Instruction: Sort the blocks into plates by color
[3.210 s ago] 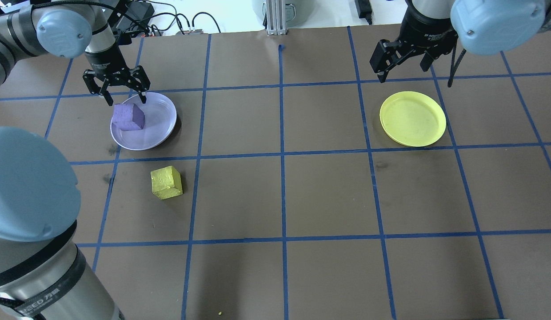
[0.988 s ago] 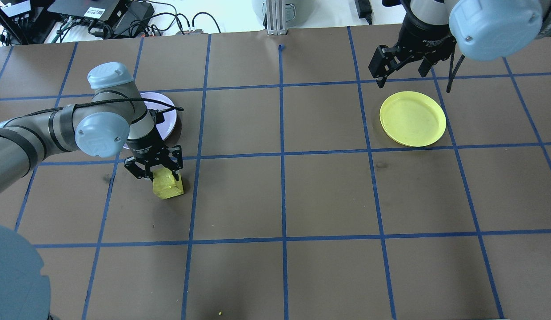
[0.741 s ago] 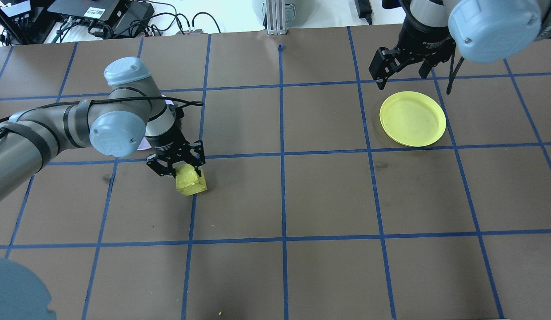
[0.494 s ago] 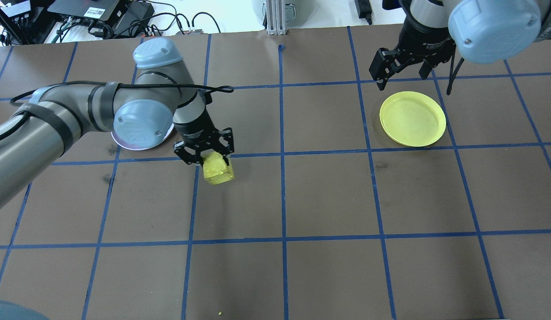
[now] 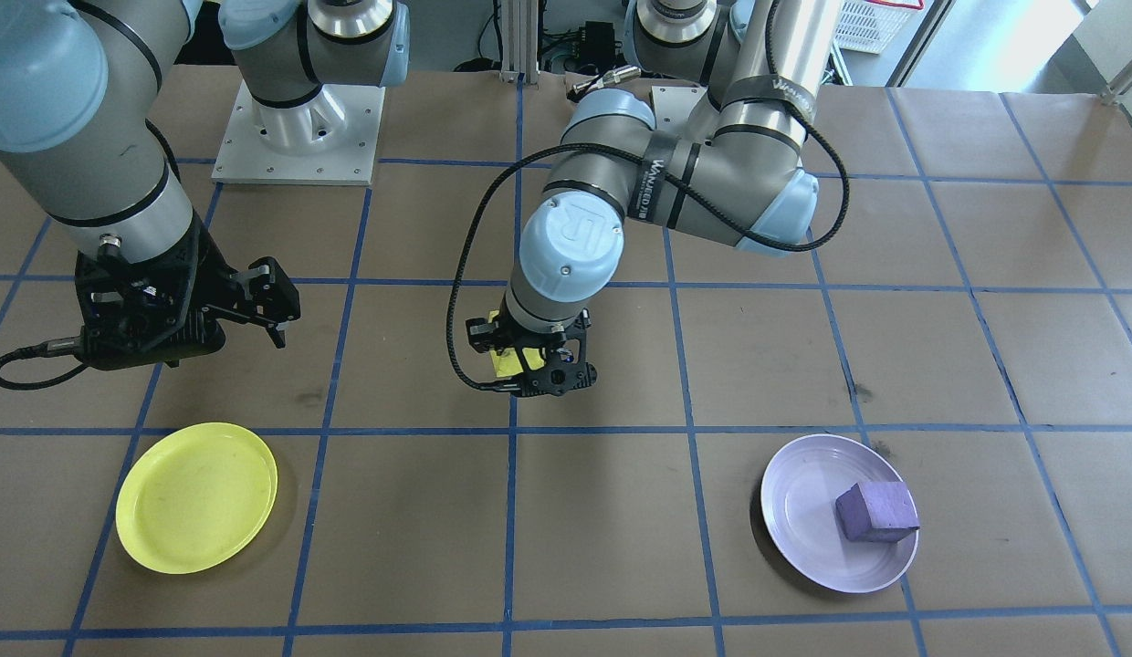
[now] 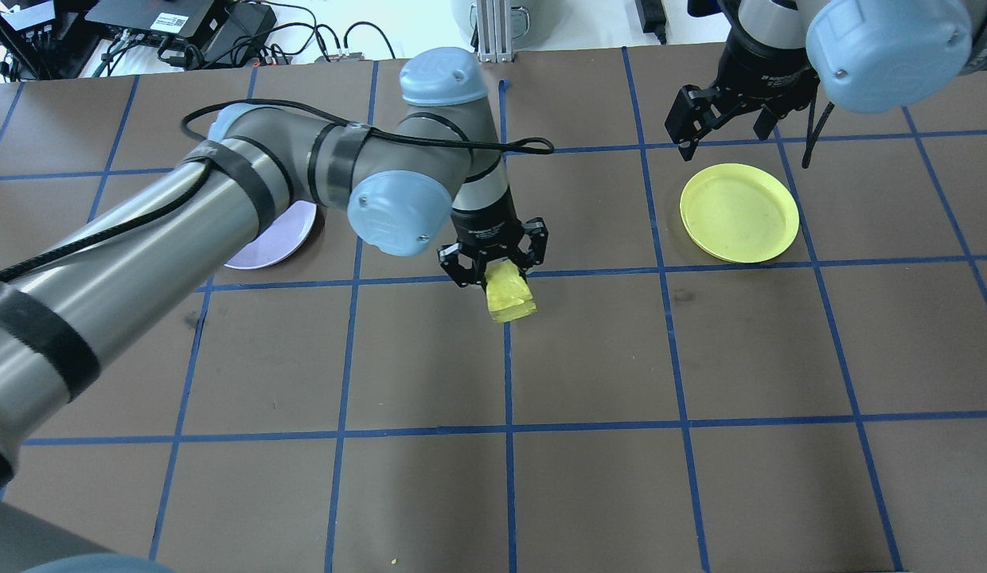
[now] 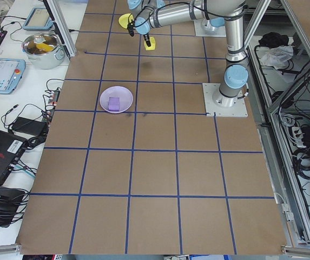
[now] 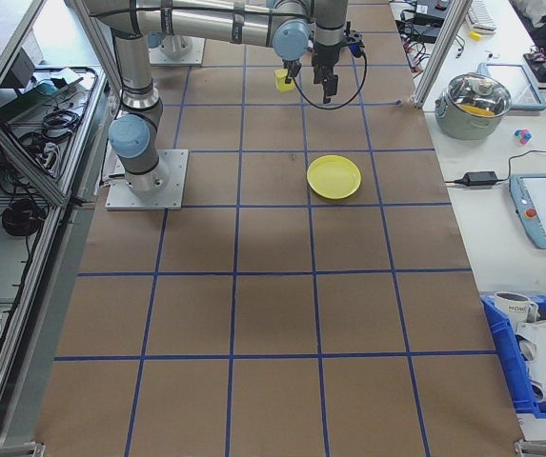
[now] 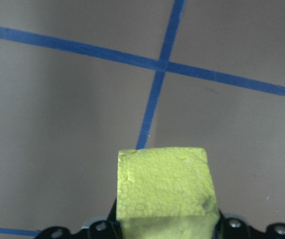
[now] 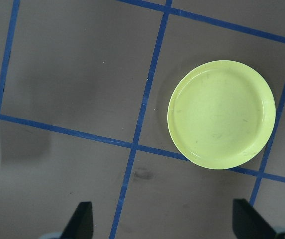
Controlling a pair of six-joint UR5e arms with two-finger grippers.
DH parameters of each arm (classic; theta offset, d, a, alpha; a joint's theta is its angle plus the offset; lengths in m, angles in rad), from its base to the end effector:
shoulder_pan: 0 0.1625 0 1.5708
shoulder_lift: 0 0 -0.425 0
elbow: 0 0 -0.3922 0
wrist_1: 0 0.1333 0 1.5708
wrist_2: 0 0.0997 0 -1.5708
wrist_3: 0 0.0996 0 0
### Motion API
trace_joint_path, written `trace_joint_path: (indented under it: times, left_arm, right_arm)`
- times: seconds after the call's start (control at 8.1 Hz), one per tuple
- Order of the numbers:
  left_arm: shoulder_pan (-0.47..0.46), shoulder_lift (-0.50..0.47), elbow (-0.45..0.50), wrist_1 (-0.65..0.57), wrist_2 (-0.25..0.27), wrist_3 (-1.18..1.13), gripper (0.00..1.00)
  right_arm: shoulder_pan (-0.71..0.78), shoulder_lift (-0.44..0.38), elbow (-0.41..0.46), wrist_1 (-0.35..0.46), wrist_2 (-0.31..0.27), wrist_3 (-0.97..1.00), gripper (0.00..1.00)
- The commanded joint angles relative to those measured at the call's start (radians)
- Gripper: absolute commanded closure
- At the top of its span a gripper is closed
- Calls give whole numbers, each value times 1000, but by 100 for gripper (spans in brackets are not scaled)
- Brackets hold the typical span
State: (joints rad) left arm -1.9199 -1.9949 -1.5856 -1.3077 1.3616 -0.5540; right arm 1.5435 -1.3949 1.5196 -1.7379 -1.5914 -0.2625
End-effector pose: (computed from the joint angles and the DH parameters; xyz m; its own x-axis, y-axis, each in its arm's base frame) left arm -0.3537 -0.5215 0.2698 -0.9695 -0.2312 0.0819 -0.2037 0.9449 0.2563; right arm 0.1157 -0.5707 0.4369 -0.9722 -0.2320 0.0309 -0.2330 0.9718 -0.0356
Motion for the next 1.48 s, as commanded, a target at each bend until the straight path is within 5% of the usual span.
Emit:
trace_joint_path:
  times: [0.0, 0.12, 0.25, 0.37, 0.49, 0.99, 1.36]
  left_arm:
    - [-114, -94, 75, 13, 5, -96, 99]
    - [-126, -120, 70, 84, 19, -113, 94]
    - [-131, -133, 69, 140, 28, -156, 70]
    - [-131, -149, 69, 148, 28, -158, 28]
    - [-131, -153, 69, 150, 28, -164, 0]
    - [-75, -76, 85, 134, 19, -92, 0]
    - [221, 181, 92, -69, 69, 336, 0]
  right_arm:
    - [-84, 0, 1, 0, 4, -99, 0]
    - [-114, 4, 1, 1, 11, -104, 0]
    - [-115, 4, 1, 0, 4, -104, 0]
    - [-117, 1, 1, 1, 2, -101, 0]
    - [-117, -1, 1, 1, 2, -100, 0]
    - [-118, 4, 2, 24, 11, -95, 0]
    - [-105, -15, 1, 40, 21, -106, 0]
